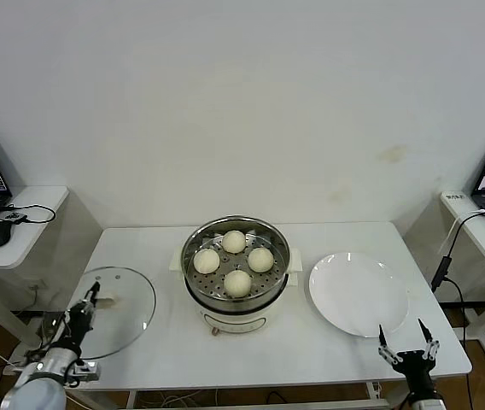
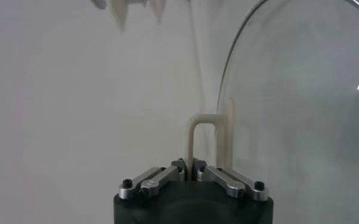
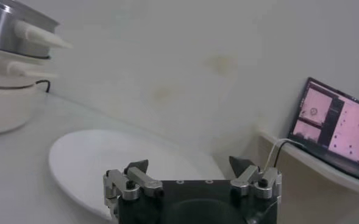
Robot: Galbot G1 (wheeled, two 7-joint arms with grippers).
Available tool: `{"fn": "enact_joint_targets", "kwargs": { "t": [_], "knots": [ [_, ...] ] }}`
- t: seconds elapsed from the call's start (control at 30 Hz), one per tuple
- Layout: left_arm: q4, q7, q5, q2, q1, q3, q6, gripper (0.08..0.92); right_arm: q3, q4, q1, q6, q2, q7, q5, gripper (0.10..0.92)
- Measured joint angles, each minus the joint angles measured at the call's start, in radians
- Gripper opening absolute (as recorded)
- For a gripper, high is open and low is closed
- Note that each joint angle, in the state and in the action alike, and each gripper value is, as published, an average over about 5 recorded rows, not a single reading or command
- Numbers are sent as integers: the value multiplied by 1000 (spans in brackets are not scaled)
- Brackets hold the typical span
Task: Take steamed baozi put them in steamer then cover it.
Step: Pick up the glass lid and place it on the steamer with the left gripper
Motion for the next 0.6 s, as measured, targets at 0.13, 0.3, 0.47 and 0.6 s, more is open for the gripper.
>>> {"fn": "enact_joint_targets", "kwargs": {
  "t": [0.13, 0.3, 0.47, 0.6],
  "knots": [
    [-96, 38, -52, 24, 9, -11, 70, 137, -8, 1, 2, 0, 3, 1, -9, 823],
    [-214, 95, -121, 58, 7, 0, 161, 137, -22, 3, 2, -1, 9, 2, -21, 823],
    [-319, 148, -196, 96, -7, 44, 251, 137, -39, 3, 2, -3, 20, 6, -34, 822],
    [-371, 170, -244, 125, -36, 108, 316, 137, -53, 2, -2, 1, 31, 9, -49, 823]
  ]
}}
